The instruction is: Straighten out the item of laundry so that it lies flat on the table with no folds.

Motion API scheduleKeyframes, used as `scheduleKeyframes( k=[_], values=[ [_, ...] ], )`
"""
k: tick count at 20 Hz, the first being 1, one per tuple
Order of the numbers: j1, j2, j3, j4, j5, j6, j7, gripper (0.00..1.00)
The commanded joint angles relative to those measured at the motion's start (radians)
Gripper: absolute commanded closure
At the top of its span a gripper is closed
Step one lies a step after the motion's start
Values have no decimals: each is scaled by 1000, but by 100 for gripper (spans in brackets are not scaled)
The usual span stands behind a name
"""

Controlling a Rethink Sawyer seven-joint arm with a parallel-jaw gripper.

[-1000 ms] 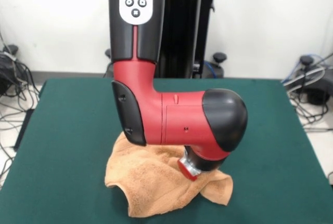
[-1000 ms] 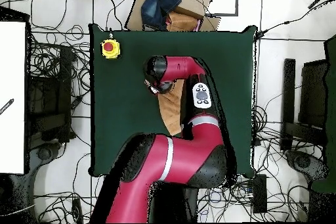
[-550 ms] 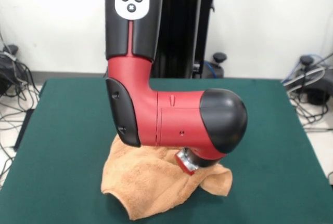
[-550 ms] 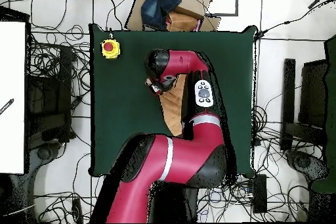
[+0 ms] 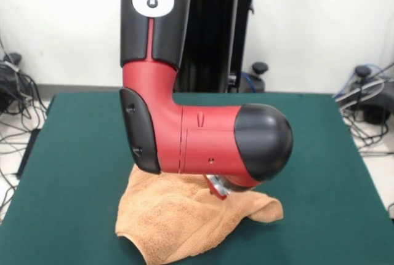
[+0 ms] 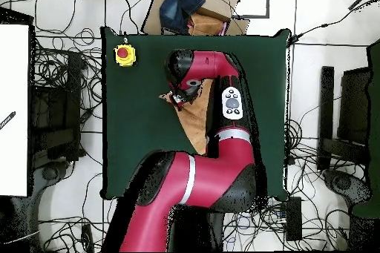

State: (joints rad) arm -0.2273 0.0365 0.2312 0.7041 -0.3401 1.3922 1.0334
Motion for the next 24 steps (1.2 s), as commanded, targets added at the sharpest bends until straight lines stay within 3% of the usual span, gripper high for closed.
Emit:
scheduleKeyframes(
  k=[1, 9, 16, 21, 24],
  values=[
    [20, -12, 32, -32, 35, 170, 76, 0],
    [-7, -16, 37, -52, 13, 210, 6, 0],
    [-72, -95, 10, 231, -1, -45, -3, 0],
    [-80, 130, 2, 93, -90, -249, 50, 0],
    [-75, 224, 5, -8, -104, -299, 77, 0]
  ],
)
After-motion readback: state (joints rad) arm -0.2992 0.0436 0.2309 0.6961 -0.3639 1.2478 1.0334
